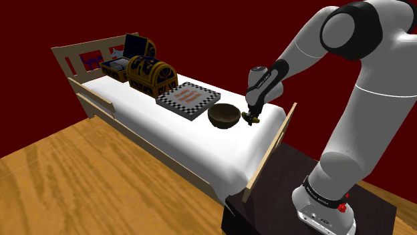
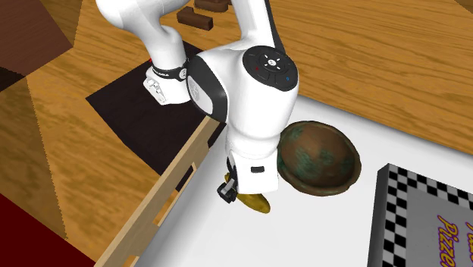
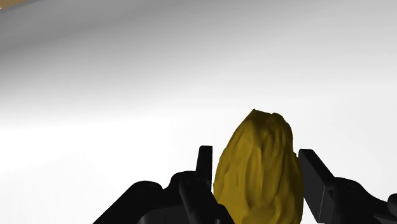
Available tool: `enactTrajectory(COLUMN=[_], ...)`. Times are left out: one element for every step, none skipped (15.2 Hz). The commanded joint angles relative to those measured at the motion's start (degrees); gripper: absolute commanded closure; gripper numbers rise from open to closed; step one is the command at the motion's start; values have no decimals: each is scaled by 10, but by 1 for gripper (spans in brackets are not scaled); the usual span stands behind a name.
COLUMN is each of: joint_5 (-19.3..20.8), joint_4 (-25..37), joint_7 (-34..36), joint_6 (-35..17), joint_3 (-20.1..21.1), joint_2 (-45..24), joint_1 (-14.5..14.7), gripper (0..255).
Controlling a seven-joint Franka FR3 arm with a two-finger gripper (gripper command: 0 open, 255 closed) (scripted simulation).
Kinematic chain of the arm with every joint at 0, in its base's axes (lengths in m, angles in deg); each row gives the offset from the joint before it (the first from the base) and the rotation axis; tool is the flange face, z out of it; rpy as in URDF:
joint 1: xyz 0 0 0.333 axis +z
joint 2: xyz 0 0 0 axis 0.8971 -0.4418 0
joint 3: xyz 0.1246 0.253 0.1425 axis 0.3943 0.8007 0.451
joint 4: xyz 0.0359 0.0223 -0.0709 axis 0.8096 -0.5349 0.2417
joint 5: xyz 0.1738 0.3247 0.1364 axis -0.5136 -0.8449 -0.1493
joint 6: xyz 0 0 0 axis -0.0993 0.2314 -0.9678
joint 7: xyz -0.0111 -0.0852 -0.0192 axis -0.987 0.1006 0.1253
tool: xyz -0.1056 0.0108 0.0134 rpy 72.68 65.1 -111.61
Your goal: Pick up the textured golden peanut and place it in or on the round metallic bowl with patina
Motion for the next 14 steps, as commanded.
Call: enactTrajectory(joint_5=[0,0,0,0,1,3,4,5,6,7,8,9,10,11], joint_4=[0,0,0,0,0,1,1,2,3,3,4,6,7,8], joint_7=[0,0,0,0,0,0,0,0,0,0,0,0,0,0], joint_6=[0,0,0,0,8,16,24,33,41,49,57,66,74,82], joint_3=[0,0,0,0,0,-1,-1,-2,-2,-2,-2,-2,-2,-2], joint_2=[0,0,0,0,8,16,24,31,39,46,54,61,68,75], joint_1=[0,0,0,0,1,1,1,2,2,2,3,3,3,3], gripper=[255,255,255,255,255,255,255,255,255,255,255,255,255,255])
